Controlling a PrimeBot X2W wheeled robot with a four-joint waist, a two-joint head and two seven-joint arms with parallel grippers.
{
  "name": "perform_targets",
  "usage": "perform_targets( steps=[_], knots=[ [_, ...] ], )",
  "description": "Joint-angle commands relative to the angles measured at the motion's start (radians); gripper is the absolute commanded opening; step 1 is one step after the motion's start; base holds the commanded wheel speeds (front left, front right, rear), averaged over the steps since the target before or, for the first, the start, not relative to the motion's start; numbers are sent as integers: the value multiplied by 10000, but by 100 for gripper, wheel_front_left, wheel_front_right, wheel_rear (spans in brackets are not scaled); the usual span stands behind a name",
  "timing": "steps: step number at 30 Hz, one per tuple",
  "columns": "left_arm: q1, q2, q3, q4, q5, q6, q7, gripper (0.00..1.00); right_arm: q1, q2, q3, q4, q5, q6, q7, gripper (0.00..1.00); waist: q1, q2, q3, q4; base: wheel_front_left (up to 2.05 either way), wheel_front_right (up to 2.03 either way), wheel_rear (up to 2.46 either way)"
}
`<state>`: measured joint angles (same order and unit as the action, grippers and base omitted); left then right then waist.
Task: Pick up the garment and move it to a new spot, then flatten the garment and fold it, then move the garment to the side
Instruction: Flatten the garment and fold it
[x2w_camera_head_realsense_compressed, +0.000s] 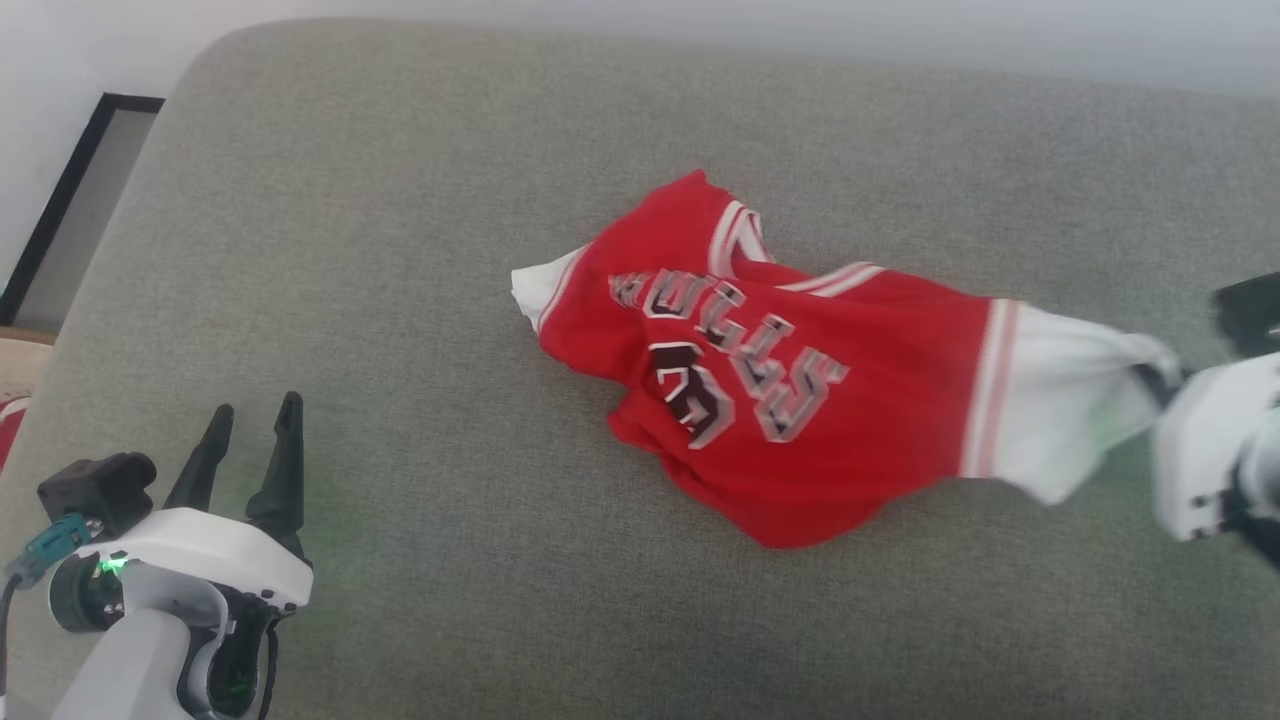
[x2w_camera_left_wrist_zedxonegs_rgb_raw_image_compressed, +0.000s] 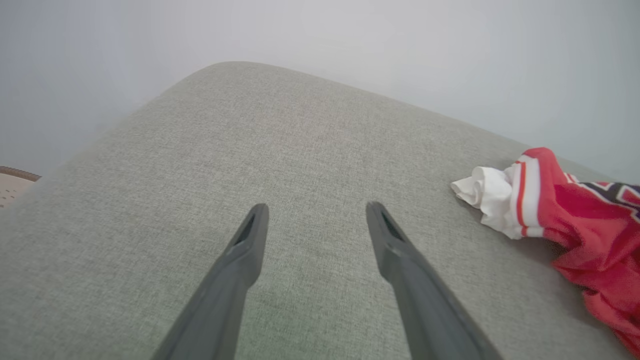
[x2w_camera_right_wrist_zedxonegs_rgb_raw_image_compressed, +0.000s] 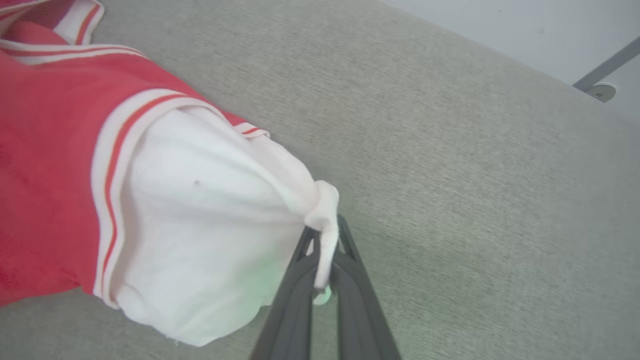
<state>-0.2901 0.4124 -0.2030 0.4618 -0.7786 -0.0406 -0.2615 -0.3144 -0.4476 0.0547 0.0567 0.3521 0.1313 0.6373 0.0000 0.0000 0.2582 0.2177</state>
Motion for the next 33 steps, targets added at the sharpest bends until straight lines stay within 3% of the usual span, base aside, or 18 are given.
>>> perform_targets(
  steps=[1,6,11,21,22,23,24,33],
  knots=[
    [-112,-14,51,12,167,-70,-43,100,50,-136,-263,-70,-53,-10,94,0,0,0,57,-28,0,0,0],
    [-273,-95,5,74,228,-163,-43,100,108,-753,-1161,186,-383,-11,315,0,0,0,300,30,0,0,0],
    [-473,-185,0,187,277,-278,-43,100,60,-901,-1768,766,-479,-10,288,0,0,0,553,157,0,0,0],
    [-942,-314,-72,552,454,-502,-43,100,-602,-386,-1574,3086,-154,-4,-342,0,0,0,874,353,0,0,0],
    [-983,-308,-102,599,474,-514,-43,100,-680,-360,-1479,3274,-122,-4,-397,16,0,0,871,347,0,0,0],
    [-1041,-301,-122,642,499,-522,-43,100,-784,-359,-1399,3434,-123,-4,-486,44,0,0,856,339,0,0,0],
    [-1089,-282,-142,675,519,-537,-43,100,-897,-366,-1325,3547,-144,-4,-541,100,0,0,823,315,0,0,0],
    [-1186,149,-320,659,569,-666,310,100,-1309,-529,-728,3808,53,-5,-932,100,0,0,199,-267,0,0,0]
  ],
)
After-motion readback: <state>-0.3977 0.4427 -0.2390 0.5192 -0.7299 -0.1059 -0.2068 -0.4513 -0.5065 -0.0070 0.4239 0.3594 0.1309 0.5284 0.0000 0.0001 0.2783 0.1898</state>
